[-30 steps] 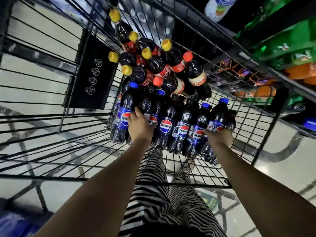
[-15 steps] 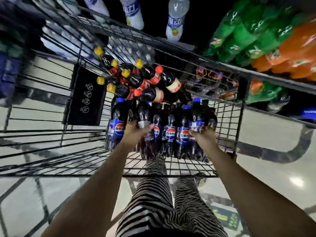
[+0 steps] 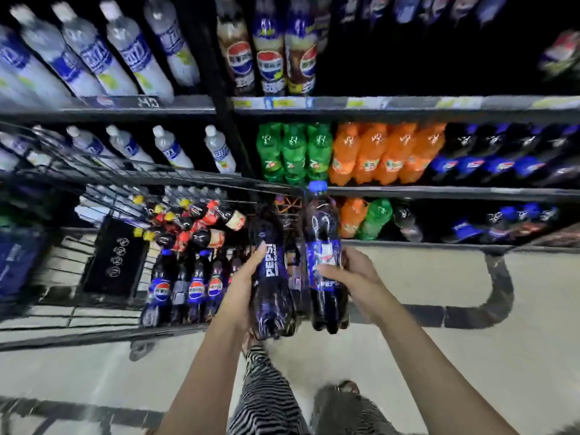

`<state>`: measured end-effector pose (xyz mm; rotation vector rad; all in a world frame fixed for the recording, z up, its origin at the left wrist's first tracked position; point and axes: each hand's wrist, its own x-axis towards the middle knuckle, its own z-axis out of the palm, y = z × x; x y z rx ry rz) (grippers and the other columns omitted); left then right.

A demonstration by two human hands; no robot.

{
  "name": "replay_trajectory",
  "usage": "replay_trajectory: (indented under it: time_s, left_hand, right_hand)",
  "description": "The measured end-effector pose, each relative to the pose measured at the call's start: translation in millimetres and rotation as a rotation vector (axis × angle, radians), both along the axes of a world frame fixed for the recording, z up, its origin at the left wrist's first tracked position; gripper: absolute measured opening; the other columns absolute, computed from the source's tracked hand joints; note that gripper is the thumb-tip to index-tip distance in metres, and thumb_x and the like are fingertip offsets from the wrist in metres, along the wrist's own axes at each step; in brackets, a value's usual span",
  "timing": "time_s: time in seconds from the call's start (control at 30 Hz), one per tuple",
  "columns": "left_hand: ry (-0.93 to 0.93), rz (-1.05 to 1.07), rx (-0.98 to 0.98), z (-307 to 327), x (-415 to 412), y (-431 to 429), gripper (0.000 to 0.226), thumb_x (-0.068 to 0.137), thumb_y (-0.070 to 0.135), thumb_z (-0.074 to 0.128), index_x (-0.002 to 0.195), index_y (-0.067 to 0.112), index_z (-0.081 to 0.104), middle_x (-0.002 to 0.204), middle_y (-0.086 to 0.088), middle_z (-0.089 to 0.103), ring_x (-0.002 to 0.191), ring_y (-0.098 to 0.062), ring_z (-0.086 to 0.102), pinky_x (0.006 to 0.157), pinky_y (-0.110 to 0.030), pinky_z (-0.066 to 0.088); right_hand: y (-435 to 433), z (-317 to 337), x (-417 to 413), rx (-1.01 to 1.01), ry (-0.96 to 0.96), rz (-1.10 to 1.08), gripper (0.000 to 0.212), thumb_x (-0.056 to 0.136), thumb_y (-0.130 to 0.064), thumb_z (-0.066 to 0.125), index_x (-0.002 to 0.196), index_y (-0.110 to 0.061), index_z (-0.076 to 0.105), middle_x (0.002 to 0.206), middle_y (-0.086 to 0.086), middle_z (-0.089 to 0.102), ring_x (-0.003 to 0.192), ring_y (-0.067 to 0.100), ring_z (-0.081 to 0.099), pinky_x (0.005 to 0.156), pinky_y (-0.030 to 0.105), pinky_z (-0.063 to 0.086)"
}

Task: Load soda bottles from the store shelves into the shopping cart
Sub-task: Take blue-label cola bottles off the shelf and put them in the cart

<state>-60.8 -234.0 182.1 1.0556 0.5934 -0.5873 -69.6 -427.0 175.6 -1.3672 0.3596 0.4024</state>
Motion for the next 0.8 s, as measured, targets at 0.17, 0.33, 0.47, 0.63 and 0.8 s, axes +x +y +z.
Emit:
replay_trajectory:
  time_s: [0.17,0.33,0.47,0.63,0.8]
  left_hand:
    - [-0.009,-0.085,-0.103,21,-22,-70,0.062,0.068,0.058,0.069,0.104,0.007,0.065,0.078,-0.016,0.067,0.059,-0.025,0.065,0.063,-0.034,0.055]
    - [-0.106,-0.188,-0.071,47,-18,-128,0.048,0.076,0.045,0.063,0.098,0.003,0.071,0.082,-0.017,0.071,0.063,-0.027,0.069,0.065,-0.034,0.058]
    - [-0.144,-0.25,-0.096,50,0,-163,0.033,0.085,0.034,0.056,0.076,0.008,0.073,0.071,-0.011,0.071,0.058,-0.024,0.069,0.057,-0.031,0.056]
    - [-0.111,-0.255,-0.117,47,42,-202,0.039,0.074,0.034,0.066,0.095,0.001,0.063,0.075,-0.017,0.069,0.062,-0.028,0.07,0.059,-0.035,0.06]
    - [-0.128,-0.302,-0.139,52,102,-245,0.038,0.082,0.041,0.061,0.088,0.004,0.063,0.067,-0.012,0.066,0.05,-0.021,0.063,0.052,-0.029,0.055]
  right_hand:
    - [-69,24,-38,-0.058,-0.086,-0.094,0.047,0.071,-0.007,0.079,0.113,-0.004,0.058,0.103,0.017,0.068,0.09,0.022,0.063,0.09,0.04,0.049]
    - [-116,34,-54,-0.053,-0.1,-0.255,0.048,0.062,-0.021,0.081,0.104,-0.008,0.062,0.102,0.017,0.069,0.092,0.029,0.065,0.09,0.04,0.049]
    - [-145,38,-46,-0.006,-0.098,-0.348,0.048,0.067,-0.015,0.079,0.109,0.0,0.061,0.104,0.023,0.069,0.092,0.031,0.066,0.087,0.039,0.05]
    - [-188,41,-9,0.077,-0.082,-0.407,0.028,0.08,-0.001,0.068,0.107,0.003,0.061,0.088,0.012,0.069,0.077,0.022,0.064,0.072,0.028,0.05]
    - [-230,51,50,0.112,-0.101,-0.399,0.031,0.077,-0.005,0.071,0.105,0.003,0.062,0.081,0.011,0.069,0.07,0.02,0.066,0.064,0.026,0.052]
